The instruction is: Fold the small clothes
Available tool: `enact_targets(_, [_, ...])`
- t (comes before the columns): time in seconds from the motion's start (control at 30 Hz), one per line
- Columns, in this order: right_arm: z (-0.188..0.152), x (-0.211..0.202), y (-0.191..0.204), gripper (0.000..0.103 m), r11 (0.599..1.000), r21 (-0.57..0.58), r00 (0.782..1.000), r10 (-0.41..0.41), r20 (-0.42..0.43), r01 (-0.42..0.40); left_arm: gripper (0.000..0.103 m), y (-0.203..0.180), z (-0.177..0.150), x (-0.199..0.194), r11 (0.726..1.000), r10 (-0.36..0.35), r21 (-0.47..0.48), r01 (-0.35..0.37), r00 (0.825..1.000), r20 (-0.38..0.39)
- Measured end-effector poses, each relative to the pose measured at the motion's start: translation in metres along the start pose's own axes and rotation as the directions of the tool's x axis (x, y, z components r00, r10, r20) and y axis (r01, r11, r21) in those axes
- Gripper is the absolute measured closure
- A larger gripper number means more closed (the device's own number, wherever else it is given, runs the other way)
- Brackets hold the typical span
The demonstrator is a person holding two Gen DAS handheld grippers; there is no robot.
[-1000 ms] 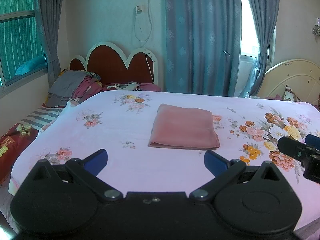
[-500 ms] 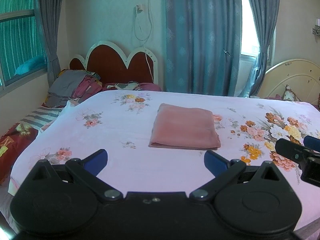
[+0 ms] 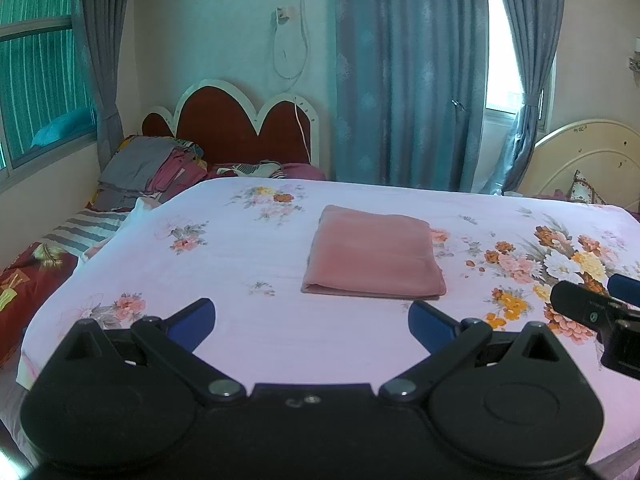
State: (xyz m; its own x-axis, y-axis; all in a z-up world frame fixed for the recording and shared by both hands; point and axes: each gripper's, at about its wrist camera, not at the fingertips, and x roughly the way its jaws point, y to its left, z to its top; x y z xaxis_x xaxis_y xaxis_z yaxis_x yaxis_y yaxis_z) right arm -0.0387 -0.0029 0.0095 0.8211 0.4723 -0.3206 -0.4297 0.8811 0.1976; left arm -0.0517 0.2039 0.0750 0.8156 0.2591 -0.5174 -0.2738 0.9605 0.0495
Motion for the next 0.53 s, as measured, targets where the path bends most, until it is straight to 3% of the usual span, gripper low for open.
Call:
enact_targets(0.3, [-0.002, 0.012, -0.005, 0.014, 1.0, 0.006, 1.0, 0.001, -0.022, -0.001, 0.001, 0.0, 0.002, 0.014, 1.0, -0.003, 0.008, 0.003, 1.0, -0.007])
enact_targets(0.43, [-0.004, 0.026, -0.012, 0.014, 1.0, 0.011, 0.999, -0.011, -0.047, 0.012, 0.006, 0.003, 0.007, 0.035, 1.0, -0.004, -0.024, 0.004, 1.0, 0.004])
enact_targets(0.53, [-0.006, 0.041, -0.021, 0.014, 0.999, 0.021, 0.997, -0.033, -0.072, 0.035, 0.0, 0.004, 0.016, 0.063, 1.0, 0.002, -0.016, -0.002, 0.999, -0.032])
